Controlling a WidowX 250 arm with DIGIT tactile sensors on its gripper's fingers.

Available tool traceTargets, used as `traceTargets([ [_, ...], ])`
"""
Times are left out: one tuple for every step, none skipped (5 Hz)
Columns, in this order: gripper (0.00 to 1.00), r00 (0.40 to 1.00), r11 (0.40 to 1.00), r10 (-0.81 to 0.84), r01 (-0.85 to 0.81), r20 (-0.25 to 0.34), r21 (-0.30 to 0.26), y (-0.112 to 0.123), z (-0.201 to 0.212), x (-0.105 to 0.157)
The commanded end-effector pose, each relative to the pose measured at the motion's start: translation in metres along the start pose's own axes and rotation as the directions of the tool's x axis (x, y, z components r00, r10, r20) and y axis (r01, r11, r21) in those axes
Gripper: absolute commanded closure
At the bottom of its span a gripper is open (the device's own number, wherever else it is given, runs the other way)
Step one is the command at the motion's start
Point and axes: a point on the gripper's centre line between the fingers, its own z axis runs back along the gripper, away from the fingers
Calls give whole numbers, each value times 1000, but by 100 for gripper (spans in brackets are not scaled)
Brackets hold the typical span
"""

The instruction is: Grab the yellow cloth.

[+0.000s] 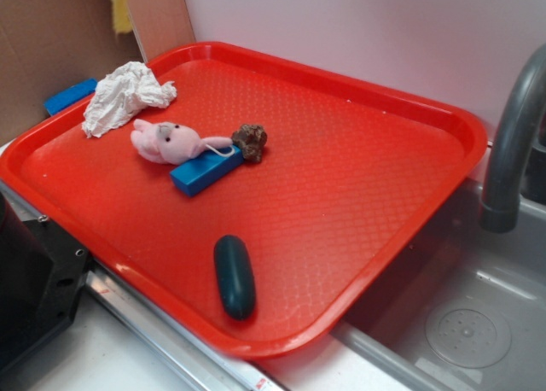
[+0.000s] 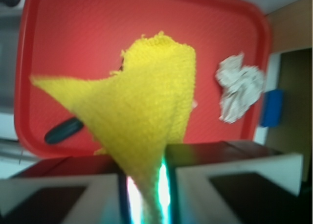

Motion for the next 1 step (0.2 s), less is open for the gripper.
traceTargets([
  [100,996,997,-10,3,89,73,-17,19,-1],
])
